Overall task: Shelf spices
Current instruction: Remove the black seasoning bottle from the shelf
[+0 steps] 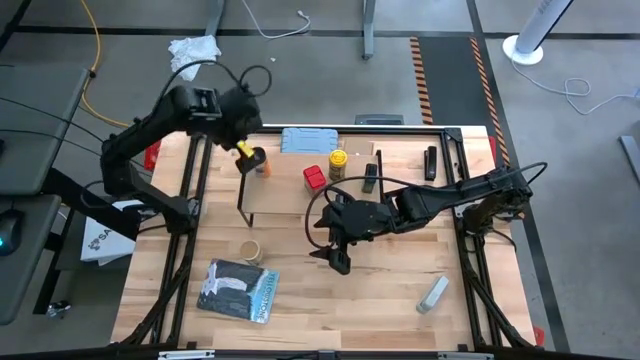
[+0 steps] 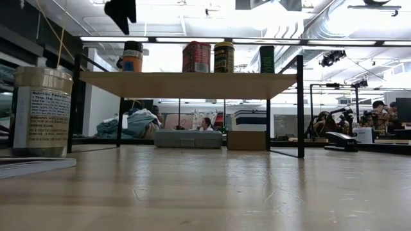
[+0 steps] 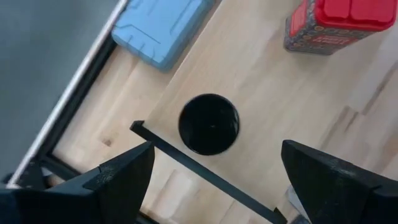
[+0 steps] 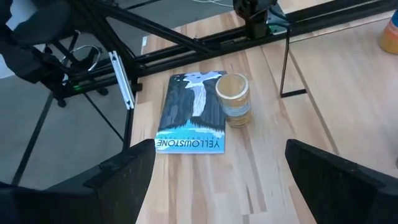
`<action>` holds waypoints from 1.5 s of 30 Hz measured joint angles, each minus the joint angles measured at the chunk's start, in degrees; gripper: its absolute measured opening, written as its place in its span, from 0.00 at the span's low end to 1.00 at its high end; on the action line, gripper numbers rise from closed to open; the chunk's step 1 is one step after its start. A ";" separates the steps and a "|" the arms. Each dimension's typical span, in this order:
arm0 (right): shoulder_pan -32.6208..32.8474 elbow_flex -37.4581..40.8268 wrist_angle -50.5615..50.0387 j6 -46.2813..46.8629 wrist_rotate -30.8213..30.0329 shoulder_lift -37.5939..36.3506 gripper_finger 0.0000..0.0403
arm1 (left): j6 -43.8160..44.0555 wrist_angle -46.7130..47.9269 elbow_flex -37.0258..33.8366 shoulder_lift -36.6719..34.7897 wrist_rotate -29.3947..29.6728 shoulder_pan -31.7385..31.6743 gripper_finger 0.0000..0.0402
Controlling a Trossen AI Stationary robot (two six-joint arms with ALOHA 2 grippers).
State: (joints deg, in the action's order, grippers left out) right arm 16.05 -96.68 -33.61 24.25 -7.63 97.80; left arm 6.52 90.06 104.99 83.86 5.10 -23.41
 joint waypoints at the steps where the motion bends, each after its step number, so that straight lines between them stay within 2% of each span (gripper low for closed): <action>1: 0.00 0.00 0.02 0.68 0.02 0.00 0.88 | -1.18 -0.03 0.00 0.39 -0.91 -1.16 0.87; 7: -0.02 0.00 0.06 1.86 0.01 0.00 0.88 | -3.59 -0.05 0.00 3.05 -1.92 -3.07 0.87; 21: 0.00 0.00 0.02 4.26 0.17 0.02 0.88 | -0.55 -0.07 -0.04 10.81 -0.27 -3.03 0.87; 28: 0.09 0.00 0.00 4.55 0.15 0.02 0.88 | 3.37 -0.13 -0.34 10.70 -0.20 -2.35 0.87; 33: 0.10 0.00 -0.02 5.77 0.13 0.02 0.88 | 5.72 -0.23 -4.86 9.99 -2.83 -1.67 0.87; 38: 0.22 0.00 -0.17 5.79 0.15 0.02 0.88 | 5.41 0.20 -9.98 6.52 1.56 -0.89 0.87; 45: 0.07 0.00 0.05 5.79 0.15 0.04 0.88 | 5.37 -1.51 -12.59 5.39 2.02 -0.93 0.87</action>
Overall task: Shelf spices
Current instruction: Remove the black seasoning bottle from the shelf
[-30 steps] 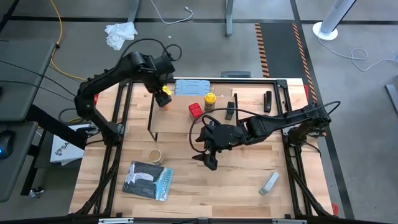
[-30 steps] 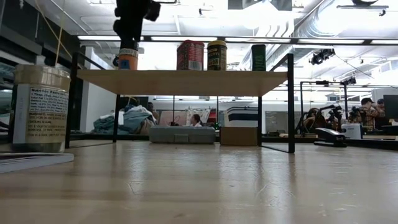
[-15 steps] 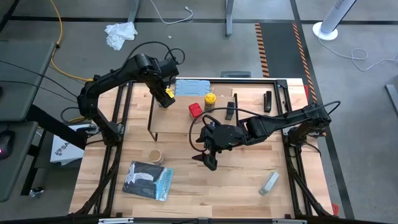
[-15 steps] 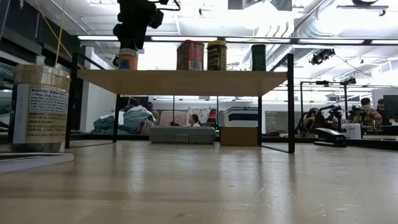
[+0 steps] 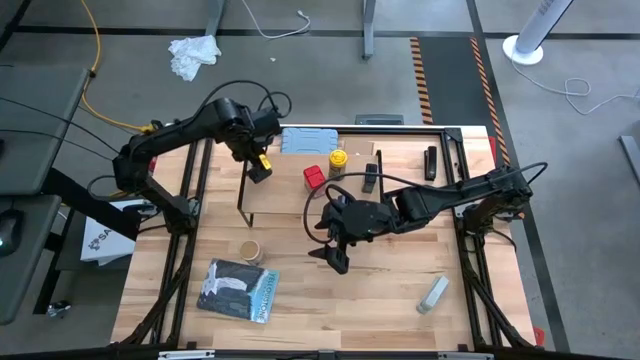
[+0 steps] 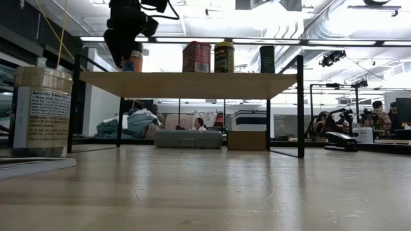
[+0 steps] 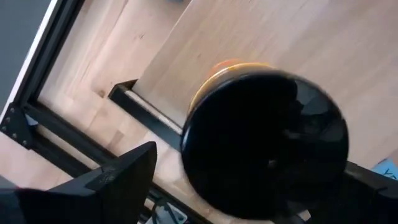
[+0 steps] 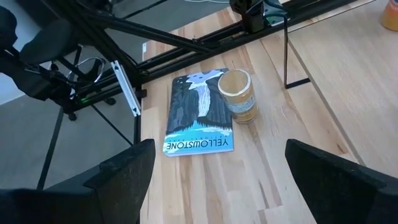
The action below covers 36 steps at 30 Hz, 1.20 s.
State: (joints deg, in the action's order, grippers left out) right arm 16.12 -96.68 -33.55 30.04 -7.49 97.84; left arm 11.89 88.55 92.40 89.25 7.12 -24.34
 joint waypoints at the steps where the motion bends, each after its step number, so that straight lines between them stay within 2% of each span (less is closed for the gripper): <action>1: 0.00 0.00 0.11 0.00 0.00 0.00 0.88 | -0.11 -1.15 -0.30 0.04 -0.02 0.00 0.87; 6: 0.00 0.00 0.32 0.02 0.00 0.00 0.88 | -0.49 -6.59 -0.92 0.04 -0.70 0.24 0.87; 14: 0.02 0.00 0.45 0.02 0.00 0.00 0.88 | -1.07 -3.84 -0.92 0.04 -0.59 0.44 0.85; 17: 0.02 0.00 0.43 0.02 0.00 0.00 0.88 | -1.68 -4.26 -0.92 0.04 0.11 0.75 0.78; 25: 0.02 0.00 0.43 0.02 0.00 0.00 0.88 | -2.65 -5.84 -0.90 0.04 1.04 1.40 0.49; 30: 0.04 0.00 0.43 0.02 0.00 0.00 0.88 | -4.56 -3.00 1.25 0.15 0.70 2.25 0.48; 33: 0.02 0.00 0.41 0.02 0.00 0.00 0.88 | -7.84 0.89 5.76 -0.30 -1.96 4.13 0.48; 36: 0.04 0.00 0.00 0.00 0.05 0.00 0.88 | -9.99 1.07 9.53 -2.93 -5.91 8.91 0.48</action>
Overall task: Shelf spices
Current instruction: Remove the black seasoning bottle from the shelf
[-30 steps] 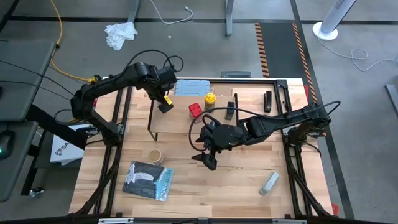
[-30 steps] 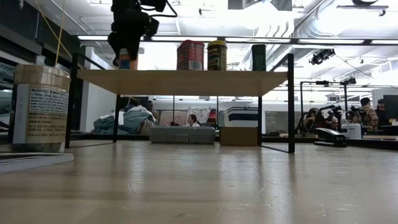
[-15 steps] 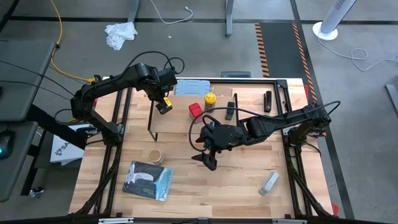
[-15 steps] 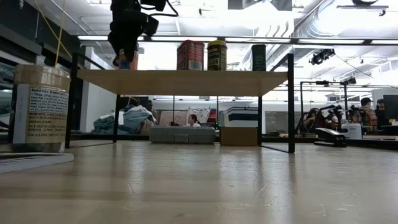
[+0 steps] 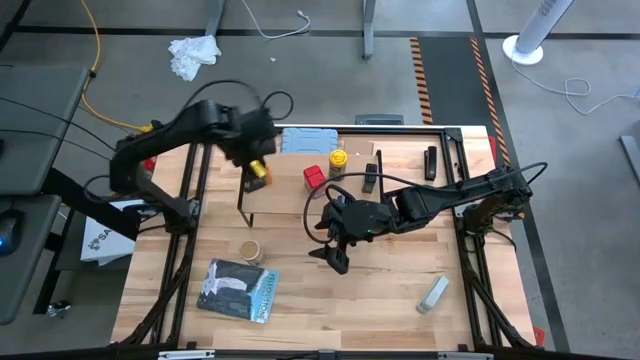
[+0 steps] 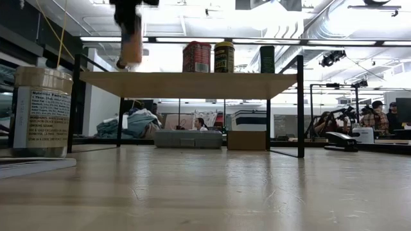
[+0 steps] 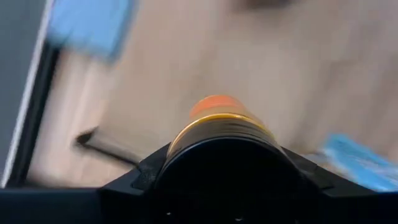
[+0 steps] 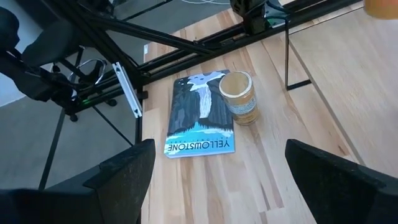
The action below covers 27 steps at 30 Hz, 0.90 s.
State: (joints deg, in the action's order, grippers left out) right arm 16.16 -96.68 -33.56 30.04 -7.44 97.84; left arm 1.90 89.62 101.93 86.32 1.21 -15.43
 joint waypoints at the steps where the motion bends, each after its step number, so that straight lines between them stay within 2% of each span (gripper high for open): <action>1: 0.00 0.00 -0.34 0.02 0.00 0.00 0.88 | -0.78 -0.15 0.80 -1.46 -1.35 2.46 0.48; 5: -0.02 0.00 -1.47 0.00 0.02 0.02 0.88 | -4.54 -0.31 0.88 -7.13 -1.07 16.15 0.48; 10: 0.00 0.00 -3.59 0.00 -1.24 0.02 0.88 | 1.60 -5.67 -4.74 -10.54 7.38 34.36 0.48; 13: -0.08 0.00 -4.02 0.00 -1.58 0.02 0.88 | 1.66 -12.99 -11.11 -9.93 12.47 41.68 0.48; 16: -0.43 0.00 -3.96 0.00 -1.57 0.02 0.88 | -4.21 -19.91 -18.01 -7.64 14.74 44.47 0.48; 19: -0.44 0.00 -3.94 0.00 -1.63 0.02 0.88 | -8.37 -24.01 -23.11 -3.97 14.57 44.28 0.48; 27: -0.44 0.00 -3.94 0.15 -1.67 0.02 0.88 | -14.38 -32.88 -28.11 7.19 8.55 41.02 0.48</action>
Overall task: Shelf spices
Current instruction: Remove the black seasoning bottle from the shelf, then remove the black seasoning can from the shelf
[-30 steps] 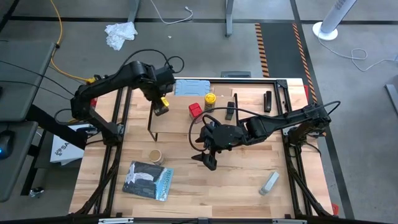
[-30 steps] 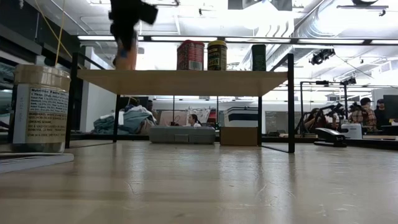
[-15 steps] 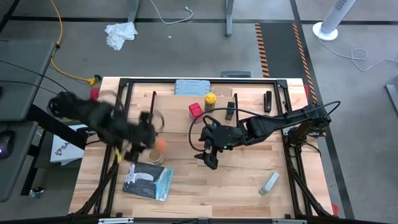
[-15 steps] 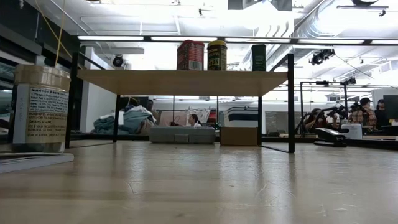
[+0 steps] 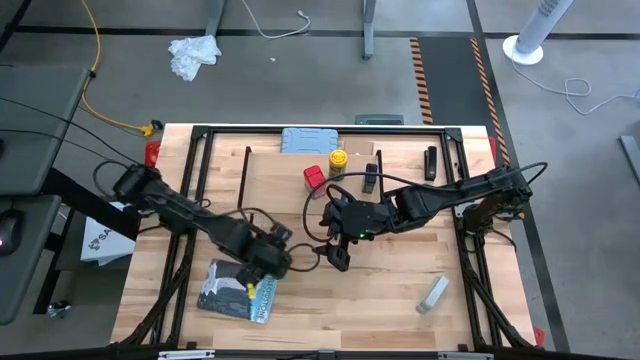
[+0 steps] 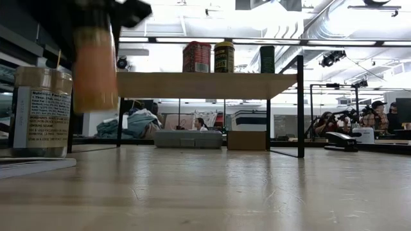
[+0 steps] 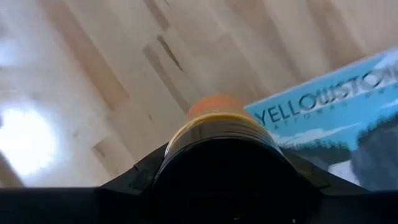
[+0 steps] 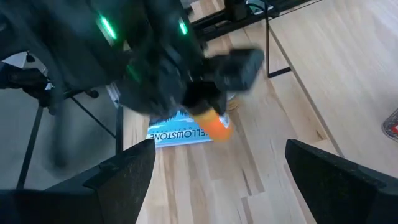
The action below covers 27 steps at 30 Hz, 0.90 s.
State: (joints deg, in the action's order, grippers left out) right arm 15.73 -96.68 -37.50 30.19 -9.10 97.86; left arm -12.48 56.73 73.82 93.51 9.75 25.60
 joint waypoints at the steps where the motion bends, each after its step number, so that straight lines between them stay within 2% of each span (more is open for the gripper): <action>1: 0.02 0.00 -0.04 0.24 -0.01 0.00 0.88 | -0.72 0.08 -0.02 1.24 -0.04 -0.23 0.48; 4: 0.00 0.00 -0.07 0.93 -0.04 0.00 0.88 | -1.12 0.33 0.00 3.93 -0.23 -1.03 0.49; 9: 0.02 0.00 -0.06 1.39 0.09 0.00 0.88 | -0.23 0.88 0.10 4.48 -3.75 -1.79 0.63; 14: 0.04 0.00 -0.02 1.04 0.35 0.00 0.88 | -0.23 0.91 0.16 2.45 -3.86 -1.98 0.73; 27: 0.00 0.00 0.00 -1.99 0.63 0.00 0.88 | 0.40 4.24 2.21 -2.60 -0.48 -3.18 0.76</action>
State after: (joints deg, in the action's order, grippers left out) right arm 15.73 -96.68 -37.49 28.20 -8.47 97.86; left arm -12.08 60.97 76.03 90.91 9.28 22.41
